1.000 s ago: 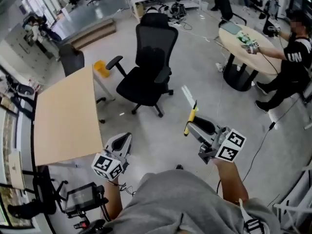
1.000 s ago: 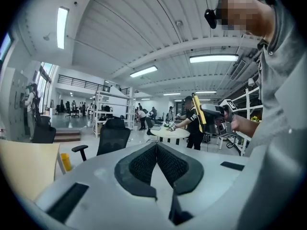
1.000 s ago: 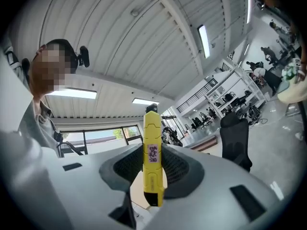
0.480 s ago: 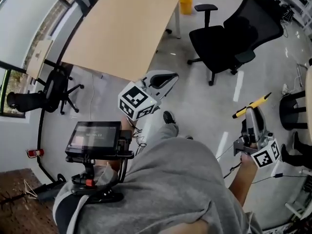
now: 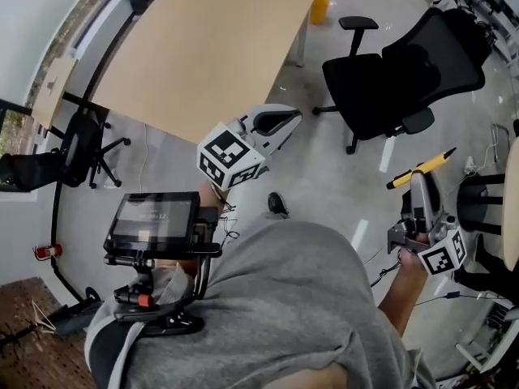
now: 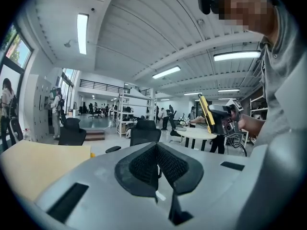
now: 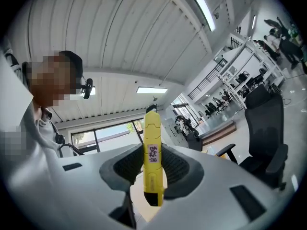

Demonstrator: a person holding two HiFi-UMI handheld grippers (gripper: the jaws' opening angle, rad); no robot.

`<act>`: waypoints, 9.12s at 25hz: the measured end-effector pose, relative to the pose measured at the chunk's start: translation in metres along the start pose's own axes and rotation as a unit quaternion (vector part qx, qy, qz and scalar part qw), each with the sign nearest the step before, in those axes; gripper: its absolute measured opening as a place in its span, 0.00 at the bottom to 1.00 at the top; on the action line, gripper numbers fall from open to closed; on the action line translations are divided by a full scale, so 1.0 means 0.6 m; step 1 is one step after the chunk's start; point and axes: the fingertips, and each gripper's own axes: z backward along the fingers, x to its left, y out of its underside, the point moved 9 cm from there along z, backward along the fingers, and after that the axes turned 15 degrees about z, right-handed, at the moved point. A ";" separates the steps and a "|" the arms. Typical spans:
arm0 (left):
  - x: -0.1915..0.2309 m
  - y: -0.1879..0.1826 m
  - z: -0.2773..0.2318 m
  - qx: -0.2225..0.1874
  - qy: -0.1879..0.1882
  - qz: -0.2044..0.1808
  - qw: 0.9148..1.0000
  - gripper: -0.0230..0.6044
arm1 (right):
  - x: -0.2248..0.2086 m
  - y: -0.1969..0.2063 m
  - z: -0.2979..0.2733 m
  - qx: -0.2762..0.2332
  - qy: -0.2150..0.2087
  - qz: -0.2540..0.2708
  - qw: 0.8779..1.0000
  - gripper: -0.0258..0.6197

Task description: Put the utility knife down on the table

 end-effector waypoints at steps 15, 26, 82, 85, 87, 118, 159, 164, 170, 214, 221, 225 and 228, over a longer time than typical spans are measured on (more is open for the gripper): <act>0.160 -0.067 -0.054 -0.015 -0.052 -0.004 0.999 0.05 | -0.120 0.023 -0.246 0.052 -0.088 -0.023 0.994 0.22; 0.393 -0.183 -0.136 -0.041 -0.165 0.010 0.985 0.05 | -0.335 0.017 -0.594 0.059 -0.198 -0.037 0.978 0.22; 0.840 -0.193 0.141 -0.177 -0.451 0.137 0.864 0.05 | -0.281 0.158 -1.462 0.128 -0.432 -0.035 0.892 0.22; 0.875 -0.185 0.133 -0.177 -0.453 0.152 0.860 0.05 | -0.278 0.173 -1.511 0.138 -0.442 -0.035 0.886 0.22; 0.899 -0.182 0.130 -0.181 -0.455 0.161 0.857 0.05 | -0.277 0.187 -1.543 0.146 -0.449 -0.033 0.881 0.22; 1.009 -0.156 0.151 -0.198 -0.529 0.213 0.797 0.05 | -0.217 0.415 -1.924 0.250 -0.513 -0.018 0.821 0.22; 1.195 -0.113 0.087 -0.158 -0.548 0.275 0.774 0.05 | -0.208 0.887 -2.229 0.426 -0.484 0.048 0.763 0.22; 1.192 -0.098 0.085 -0.155 -0.549 0.283 0.771 0.05 | -0.213 0.926 -2.212 0.445 -0.481 0.065 0.753 0.22; 1.191 -0.092 0.083 -0.151 -0.545 0.291 0.772 0.05 | -0.218 0.951 -2.197 0.465 -0.479 0.101 0.737 0.22; 1.252 0.113 0.111 -0.126 -0.641 0.315 0.688 0.05 | -0.157 0.989 -2.068 0.317 -0.598 0.556 0.482 0.26; 1.211 0.152 0.113 -0.133 -0.639 0.302 0.694 0.05 | -0.205 0.996 -2.055 0.417 -0.507 0.437 0.615 0.25; 1.147 0.228 0.109 -0.130 -0.638 0.311 0.692 0.05 | -0.213 1.046 -1.978 0.418 -0.505 0.425 0.624 0.24; 1.123 0.269 0.126 -0.129 -0.635 0.311 0.695 0.05 | -0.211 1.071 -1.942 0.426 -0.502 0.410 0.631 0.24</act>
